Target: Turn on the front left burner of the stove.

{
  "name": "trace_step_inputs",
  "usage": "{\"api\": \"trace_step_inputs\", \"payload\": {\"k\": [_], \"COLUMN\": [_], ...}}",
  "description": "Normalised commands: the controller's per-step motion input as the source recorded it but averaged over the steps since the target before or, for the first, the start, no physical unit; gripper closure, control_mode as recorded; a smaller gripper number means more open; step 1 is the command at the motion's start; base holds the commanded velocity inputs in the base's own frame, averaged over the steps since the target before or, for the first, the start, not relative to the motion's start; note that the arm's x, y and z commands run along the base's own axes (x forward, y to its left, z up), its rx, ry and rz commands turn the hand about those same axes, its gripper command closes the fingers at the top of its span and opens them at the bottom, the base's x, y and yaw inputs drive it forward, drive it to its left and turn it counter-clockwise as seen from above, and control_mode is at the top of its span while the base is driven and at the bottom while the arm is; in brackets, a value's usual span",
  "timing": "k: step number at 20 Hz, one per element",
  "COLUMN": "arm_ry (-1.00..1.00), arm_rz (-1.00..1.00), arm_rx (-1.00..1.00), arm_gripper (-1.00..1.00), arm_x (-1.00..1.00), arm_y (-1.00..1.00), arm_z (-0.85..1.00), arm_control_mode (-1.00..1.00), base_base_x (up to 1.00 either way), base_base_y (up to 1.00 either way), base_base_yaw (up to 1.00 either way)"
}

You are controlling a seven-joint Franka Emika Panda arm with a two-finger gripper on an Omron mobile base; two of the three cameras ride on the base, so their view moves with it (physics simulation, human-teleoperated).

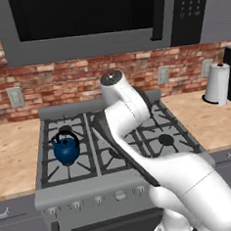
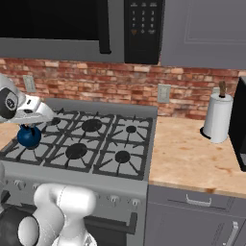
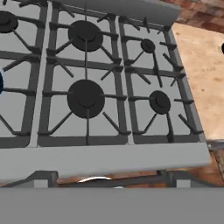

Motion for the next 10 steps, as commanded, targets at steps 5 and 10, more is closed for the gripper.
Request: {"api": "trace_step_inputs", "payload": {"k": [5, 10], "arm_ry": [-0.5, -0.8], "arm_rz": [-0.03, 0.0], "arm_rx": [-0.16, -0.04], "arm_gripper": [-1.0, -1.0], "arm_x": [-0.87, -0.76], "arm_y": [1.0, 1.0], "arm_z": [-0.43, -0.26], "arm_control_mode": [-1.0, -1.0], "base_base_x": [0.0, 0.0], "base_base_y": [0.0, 0.0], "base_base_yaw": [0.0, 0.0]}}
